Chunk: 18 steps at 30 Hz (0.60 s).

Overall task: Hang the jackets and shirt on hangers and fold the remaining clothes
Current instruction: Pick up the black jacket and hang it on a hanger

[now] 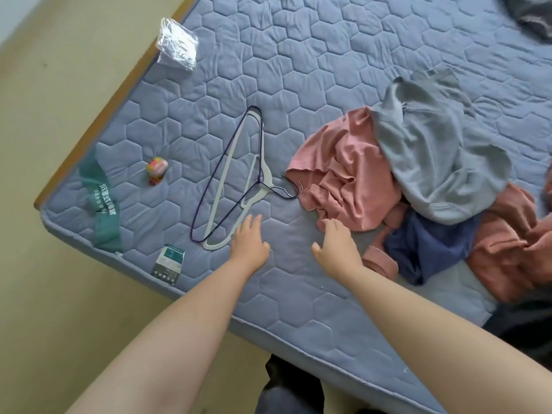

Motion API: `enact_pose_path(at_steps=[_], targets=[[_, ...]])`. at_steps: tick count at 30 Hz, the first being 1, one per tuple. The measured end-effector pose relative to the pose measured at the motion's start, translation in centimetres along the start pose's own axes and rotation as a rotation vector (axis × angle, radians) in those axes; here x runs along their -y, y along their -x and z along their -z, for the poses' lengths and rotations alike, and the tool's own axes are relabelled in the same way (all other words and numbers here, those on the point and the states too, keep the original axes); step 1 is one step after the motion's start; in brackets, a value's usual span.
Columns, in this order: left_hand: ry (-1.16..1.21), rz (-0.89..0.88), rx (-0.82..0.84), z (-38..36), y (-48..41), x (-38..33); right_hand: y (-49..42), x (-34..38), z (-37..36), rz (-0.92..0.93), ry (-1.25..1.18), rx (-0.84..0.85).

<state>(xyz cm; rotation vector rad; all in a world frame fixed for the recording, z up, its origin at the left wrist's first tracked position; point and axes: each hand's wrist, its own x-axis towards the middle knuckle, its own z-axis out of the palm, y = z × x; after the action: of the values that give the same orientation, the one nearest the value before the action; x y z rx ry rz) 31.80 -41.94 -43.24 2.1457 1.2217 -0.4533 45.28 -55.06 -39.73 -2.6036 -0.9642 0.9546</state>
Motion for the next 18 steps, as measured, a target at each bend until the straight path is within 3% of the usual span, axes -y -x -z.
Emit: enact_pose_path(at_steps=[4,11,15,18], targets=[[0.023,0.121,-0.025,0.0,-3.4,4.0,-2.2,1.8,-3.1,-0.046,-0.024,0.055],[-0.136,0.238,-0.147,0.3,-8.3,7.4,-5.0,3.3,-6.6,-0.108,-0.119,0.091],[-0.170,0.071,-0.290,-0.4,-8.4,7.4,-5.8,3.0,-7.1,-0.148,-0.230,0.037],[-0.008,-0.076,-0.341,-1.8,-6.4,5.3,-6.2,2.6,-5.9,-0.185,-0.330,-0.154]])
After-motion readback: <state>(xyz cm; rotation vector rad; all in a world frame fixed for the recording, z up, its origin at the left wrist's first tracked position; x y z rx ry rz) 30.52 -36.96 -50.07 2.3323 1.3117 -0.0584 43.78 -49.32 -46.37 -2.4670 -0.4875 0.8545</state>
